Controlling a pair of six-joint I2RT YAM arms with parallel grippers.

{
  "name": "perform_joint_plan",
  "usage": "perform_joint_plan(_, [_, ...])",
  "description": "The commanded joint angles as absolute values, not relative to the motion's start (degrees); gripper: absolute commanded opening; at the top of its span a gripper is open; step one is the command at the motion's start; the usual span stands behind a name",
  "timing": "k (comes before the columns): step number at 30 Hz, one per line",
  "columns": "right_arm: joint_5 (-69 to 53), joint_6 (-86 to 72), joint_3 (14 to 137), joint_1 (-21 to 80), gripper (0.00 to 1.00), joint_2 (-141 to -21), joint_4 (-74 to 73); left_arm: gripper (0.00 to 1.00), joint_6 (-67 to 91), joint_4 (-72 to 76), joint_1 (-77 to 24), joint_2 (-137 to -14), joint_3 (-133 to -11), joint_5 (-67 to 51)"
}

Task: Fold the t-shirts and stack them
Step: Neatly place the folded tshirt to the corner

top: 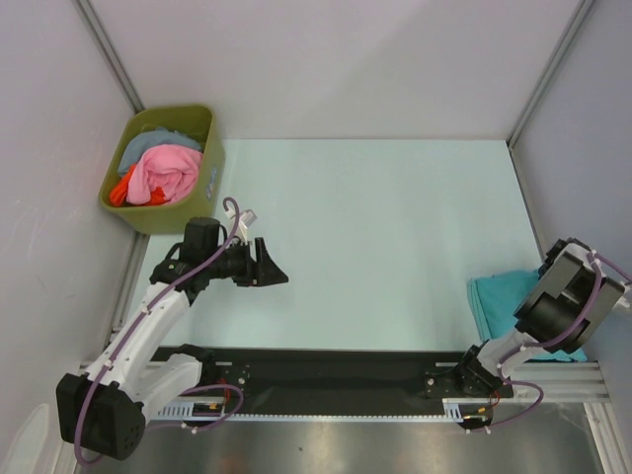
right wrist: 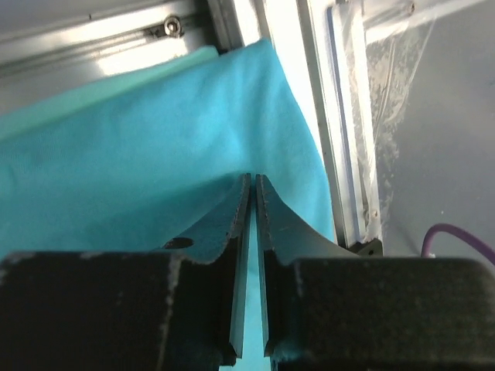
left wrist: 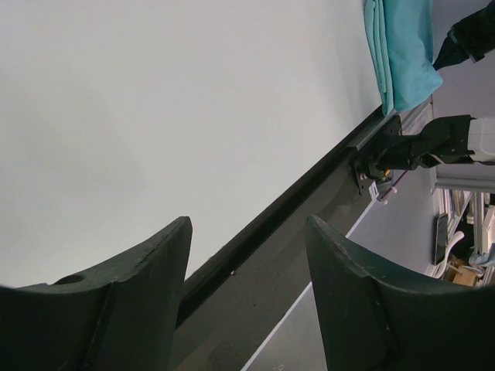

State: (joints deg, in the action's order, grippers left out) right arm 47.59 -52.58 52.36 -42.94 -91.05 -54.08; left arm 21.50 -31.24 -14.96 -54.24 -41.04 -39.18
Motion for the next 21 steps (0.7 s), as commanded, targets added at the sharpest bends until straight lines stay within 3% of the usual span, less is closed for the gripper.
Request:
perform_joint_plan(1, [50.71, -55.01, 53.7, -41.14, 0.11, -93.42, -57.55, 0.66, 21.44, -30.59, -14.33, -54.14, -42.63, -39.46])
perform_joint_plan(13, [50.55, -52.48, 59.14, -38.24, 0.11, -88.95, -61.18, 0.66, 21.27, -30.41, -14.33, -53.26, -42.1, -39.46])
perform_joint_plan(15, [48.7, -49.07, 60.55, -34.47, 0.12, -87.55, -60.12, 0.66, 21.44, -29.71, -14.33, -53.35, -41.84, -39.55])
perform_joint_plan(21, [41.42, -43.34, 71.27, -10.4, 0.13, -86.57, -55.3, 0.67, 21.88, -28.13, -14.24, -54.76, -41.92, -39.99])
